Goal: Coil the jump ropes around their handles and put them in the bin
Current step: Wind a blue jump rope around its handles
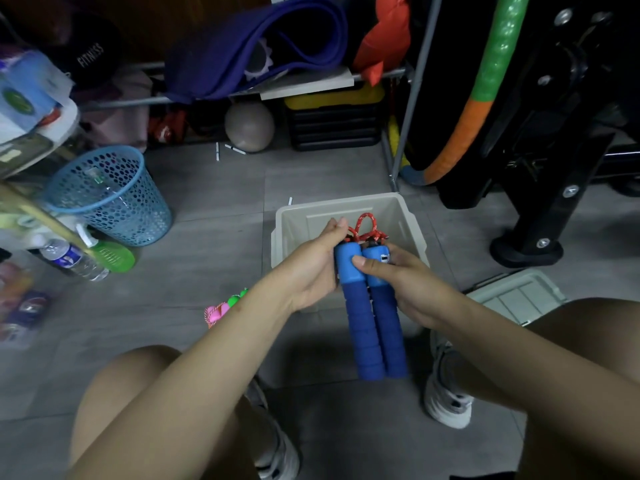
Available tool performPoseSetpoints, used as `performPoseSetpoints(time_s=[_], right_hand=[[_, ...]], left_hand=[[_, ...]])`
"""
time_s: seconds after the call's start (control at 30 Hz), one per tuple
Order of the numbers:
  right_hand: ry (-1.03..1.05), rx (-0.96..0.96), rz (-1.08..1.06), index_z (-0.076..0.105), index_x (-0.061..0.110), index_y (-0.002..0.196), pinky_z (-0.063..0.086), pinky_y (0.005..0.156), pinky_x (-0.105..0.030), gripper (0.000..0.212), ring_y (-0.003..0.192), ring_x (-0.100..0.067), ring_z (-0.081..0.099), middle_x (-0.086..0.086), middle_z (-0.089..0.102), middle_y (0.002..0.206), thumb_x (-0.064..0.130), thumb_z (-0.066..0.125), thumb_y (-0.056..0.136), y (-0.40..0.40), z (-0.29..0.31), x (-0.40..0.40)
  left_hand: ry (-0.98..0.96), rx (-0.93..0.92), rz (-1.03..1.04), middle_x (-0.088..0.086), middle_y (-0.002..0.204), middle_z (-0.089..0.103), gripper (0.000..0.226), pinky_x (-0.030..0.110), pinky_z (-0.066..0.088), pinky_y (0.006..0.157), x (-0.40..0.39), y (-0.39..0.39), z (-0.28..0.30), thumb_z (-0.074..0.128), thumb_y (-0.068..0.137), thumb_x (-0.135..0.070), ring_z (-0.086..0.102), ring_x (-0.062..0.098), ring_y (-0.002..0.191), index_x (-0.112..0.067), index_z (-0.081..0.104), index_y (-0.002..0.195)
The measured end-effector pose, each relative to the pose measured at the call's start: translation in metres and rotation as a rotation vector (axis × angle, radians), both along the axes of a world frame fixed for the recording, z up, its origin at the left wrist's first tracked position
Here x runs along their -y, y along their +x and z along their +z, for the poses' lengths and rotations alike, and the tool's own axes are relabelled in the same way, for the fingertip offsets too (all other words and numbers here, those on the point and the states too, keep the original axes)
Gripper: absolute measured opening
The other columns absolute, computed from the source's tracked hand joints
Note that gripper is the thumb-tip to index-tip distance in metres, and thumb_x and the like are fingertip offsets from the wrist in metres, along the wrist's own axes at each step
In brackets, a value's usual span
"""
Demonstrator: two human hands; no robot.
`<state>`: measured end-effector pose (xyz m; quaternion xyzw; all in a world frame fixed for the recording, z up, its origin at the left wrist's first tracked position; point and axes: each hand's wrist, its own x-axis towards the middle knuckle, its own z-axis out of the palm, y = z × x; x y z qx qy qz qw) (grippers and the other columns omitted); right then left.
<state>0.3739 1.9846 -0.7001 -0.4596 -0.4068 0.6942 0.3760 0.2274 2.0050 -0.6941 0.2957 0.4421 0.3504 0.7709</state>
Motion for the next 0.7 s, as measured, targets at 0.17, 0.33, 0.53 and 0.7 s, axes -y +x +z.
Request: performPoseSetpoints(time_s=[0.17, 0.33, 0.53, 0.7], right_hand=[[-0.142, -0.045, -0.157, 0.063, 0.008, 0.097, 0.057, 0.07, -0.031, 0.013, 0.078, -0.02, 0.066, -0.009, 0.068, 0.09, 0.016, 0.064, 0.087, 0.011, 0.007, -0.011], [-0.284, 0.011, -0.142, 0.058, 0.005, 0.117, 0.055, 0.078, -0.039, 0.043, 0.087, -0.026, 0.064, -0.015, 0.066, 0.108, 0.025, 0.07, 0.081, 0.012, 0.005, -0.011], [-0.196, -0.165, -0.144, 0.06, 0.005, 0.113, 0.053, 0.085, -0.039, 0.038, 0.088, -0.023, 0.066, -0.012, 0.067, 0.097, 0.026, 0.066, 0.082, 0.014, 0.014, -0.013], [-0.039, -0.135, -0.162, 0.062, 0.01, 0.097, 0.054, 0.074, -0.029, 0.017, 0.078, -0.016, 0.066, -0.004, 0.068, 0.082, 0.025, 0.058, 0.09, 0.008, 0.019, -0.007]], left_hand=[[0.325, -0.786, 0.197, 0.003, 0.118, 0.063, 0.057, 0.051, 0.052, 0.089, 0.005, -0.007, -0.014, 0.052, 0.078, -0.051, 0.063, 0.025, 0.104, -0.024, 0.052, 0.129], [0.606, -1.173, 0.204, -0.006, 0.117, 0.047, 0.024, 0.033, 0.046, 0.09, 0.015, -0.008, -0.014, 0.054, 0.091, -0.034, 0.06, 0.023, 0.09, -0.023, 0.062, 0.11], [0.24, -0.658, -0.125, 0.002, 0.088, 0.07, 0.053, 0.032, 0.054, 0.077, 0.015, -0.004, 0.004, 0.044, 0.089, -0.061, 0.066, 0.016, 0.079, -0.015, 0.066, 0.102], [-0.007, -0.076, -0.256, 0.01, 0.112, 0.068, 0.058, 0.046, 0.046, 0.1, 0.02, 0.001, 0.001, 0.06, 0.078, -0.054, 0.064, 0.028, 0.108, -0.015, 0.058, 0.12]])
